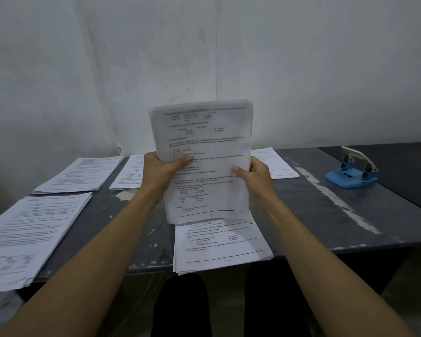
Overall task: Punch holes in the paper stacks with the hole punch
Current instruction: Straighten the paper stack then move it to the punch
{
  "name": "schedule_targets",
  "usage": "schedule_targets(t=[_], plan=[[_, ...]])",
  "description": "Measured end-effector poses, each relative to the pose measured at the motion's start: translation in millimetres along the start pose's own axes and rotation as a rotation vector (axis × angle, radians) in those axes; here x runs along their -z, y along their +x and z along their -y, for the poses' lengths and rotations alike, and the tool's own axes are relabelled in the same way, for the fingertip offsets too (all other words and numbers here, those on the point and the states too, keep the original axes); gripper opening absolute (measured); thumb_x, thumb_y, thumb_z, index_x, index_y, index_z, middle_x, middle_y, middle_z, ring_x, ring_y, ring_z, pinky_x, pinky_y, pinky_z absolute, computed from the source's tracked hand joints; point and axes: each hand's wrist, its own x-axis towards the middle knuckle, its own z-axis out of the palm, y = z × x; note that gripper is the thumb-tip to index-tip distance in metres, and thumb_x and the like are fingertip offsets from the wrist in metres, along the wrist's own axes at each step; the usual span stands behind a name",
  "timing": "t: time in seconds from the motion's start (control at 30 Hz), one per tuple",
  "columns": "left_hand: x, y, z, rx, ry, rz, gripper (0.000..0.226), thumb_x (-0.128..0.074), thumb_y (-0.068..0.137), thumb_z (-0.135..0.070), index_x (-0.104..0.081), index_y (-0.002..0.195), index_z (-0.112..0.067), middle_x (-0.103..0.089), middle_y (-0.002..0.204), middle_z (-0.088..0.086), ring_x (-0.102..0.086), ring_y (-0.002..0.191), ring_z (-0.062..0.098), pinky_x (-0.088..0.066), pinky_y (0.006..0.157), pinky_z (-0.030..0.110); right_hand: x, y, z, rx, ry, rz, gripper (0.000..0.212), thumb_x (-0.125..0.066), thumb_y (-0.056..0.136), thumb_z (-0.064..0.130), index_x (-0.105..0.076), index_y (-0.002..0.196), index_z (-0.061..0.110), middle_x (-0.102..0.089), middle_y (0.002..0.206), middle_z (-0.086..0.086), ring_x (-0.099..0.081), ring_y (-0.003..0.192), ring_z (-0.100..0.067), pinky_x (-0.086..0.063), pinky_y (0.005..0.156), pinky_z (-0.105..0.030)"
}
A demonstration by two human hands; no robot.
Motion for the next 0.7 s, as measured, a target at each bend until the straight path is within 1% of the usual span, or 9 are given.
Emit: schedule_targets(t=[0.03, 0.07, 0.17, 0.23, 0.3, 0.4, 0.53, 0.6, 0.7], plan=[[-2.9, 3.6, -4.6, 0.002, -0.007, -0.015, 0.043, -0.096, 0.058, -0.031, -0.077, 0.094, -0.016, -0.079, 0.093, 0.003, -0.077, 0.081, 0.024, -0.062, 0.064, 0.034, 3.8, 2.5, 5.6, 0.019, -0.012, 0.012, 0.013, -0.07, 0.09, 0.012, -0.068, 0.102, 0.016, -0.075, 0.091, 0.009, -0.073, 0.084, -0.01, -0.057, 0.064, -0.02], [-6.4, 8.2, -10.0, 0.006, -0.015, -0.028, 0.042, -0.095, 0.059, -0.029, -0.077, 0.094, -0.015, -0.079, 0.092, 0.003, -0.077, 0.08, 0.025, -0.063, 0.064, 0.035, 8.1, 5.4, 12.1, 0.034, -0.017, 0.023, 0.013, -0.071, 0.09, 0.012, -0.068, 0.102, 0.016, -0.075, 0.09, 0.01, -0.073, 0.082, -0.008, -0.056, 0.063, -0.019], [-21.8, 24.1, -28.7, 0.019, -0.056, -0.035, 0.04, -0.094, 0.063, -0.019, -0.076, 0.098, -0.009, -0.079, 0.092, 0.006, -0.077, 0.082, 0.027, -0.063, 0.067, 0.039, 20.3, 15.3, 32.5, 0.062, -0.023, 0.039, 0.018, -0.07, 0.092, 0.016, -0.068, 0.109, 0.014, -0.075, 0.1, 0.004, -0.073, 0.089, -0.014, -0.059, 0.072, -0.027], [-36.2, 34.0, -40.4, 0.038, -0.089, -0.012, 0.039, -0.094, 0.063, -0.014, -0.076, 0.097, -0.007, -0.079, 0.091, 0.009, -0.077, 0.081, 0.029, -0.063, 0.067, 0.04, 26.5, 21.2, 41.3, 0.085, -0.004, 0.027, 0.015, -0.064, 0.096, 0.02, -0.068, 0.11, 0.018, -0.075, 0.102, 0.005, -0.073, 0.091, -0.014, -0.059, 0.074, -0.029], [-52.6, 42.3, -49.9, 0.054, -0.107, 0.015, 0.038, -0.094, 0.062, -0.011, -0.076, 0.095, -0.006, -0.079, 0.089, 0.009, -0.077, 0.08, 0.028, -0.063, 0.065, 0.038, 35.0, 26.0, 47.6, 0.102, 0.002, -0.01, 0.012, -0.061, 0.098, 0.022, -0.068, 0.108, 0.023, -0.074, 0.106, 0.004, -0.071, 0.098, -0.017, -0.059, 0.082, -0.034], [-77.1, 52.6, -57.1, 0.058, -0.129, 0.08, 0.039, -0.093, 0.063, -0.011, -0.075, 0.097, -0.006, -0.078, 0.091, 0.01, -0.077, 0.082, 0.029, -0.062, 0.065, 0.036, 56.7, 32.5, 53.8, 0.099, 0.037, -0.06, 0.011, -0.063, 0.096, 0.021, -0.069, 0.106, 0.022, -0.075, 0.106, 0.0, -0.071, 0.099, -0.023, -0.059, 0.086, -0.042], [-108.7, 61.2, -52.5, 0.117, -0.192, 0.216, 0.041, -0.091, 0.067, -0.011, -0.074, 0.104, -0.006, -0.078, 0.1, 0.011, -0.076, 0.089, 0.03, -0.062, 0.068, 0.036, 95.0, 35.1, 58.2, 0.086, 0.081, -0.109, 0.015, -0.064, 0.096, 0.018, -0.067, 0.11, 0.018, -0.074, 0.109, -0.004, -0.07, 0.102, -0.027, -0.058, 0.088, -0.043], [-125.6, 63.2, -43.7, 0.146, -0.199, 0.29, 0.044, -0.089, 0.07, -0.01, -0.073, 0.111, -0.003, -0.077, 0.105, 0.013, -0.075, 0.093, 0.033, -0.062, 0.071, 0.039, 114.2, 36.0, 58.0, 0.063, 0.105, -0.126, 0.016, -0.064, 0.096, 0.018, -0.067, 0.111, 0.018, -0.073, 0.112, -0.006, -0.068, 0.106, -0.031, -0.057, 0.09, -0.046], [-153.2, 65.1, -28.8, 0.164, -0.174, 0.342, 0.047, -0.087, 0.072, -0.012, -0.07, 0.115, -0.002, -0.076, 0.107, 0.014, -0.074, 0.095, 0.034, -0.061, 0.076, 0.044, 141.3, 39.8, 55.2, 0.01, 0.116, -0.162, 0.026, -0.064, 0.096, 0.018, -0.065, 0.121, 0.011, -0.07, 0.12, -0.012, -0.066, 0.111, -0.035, -0.054, 0.095, -0.051]])
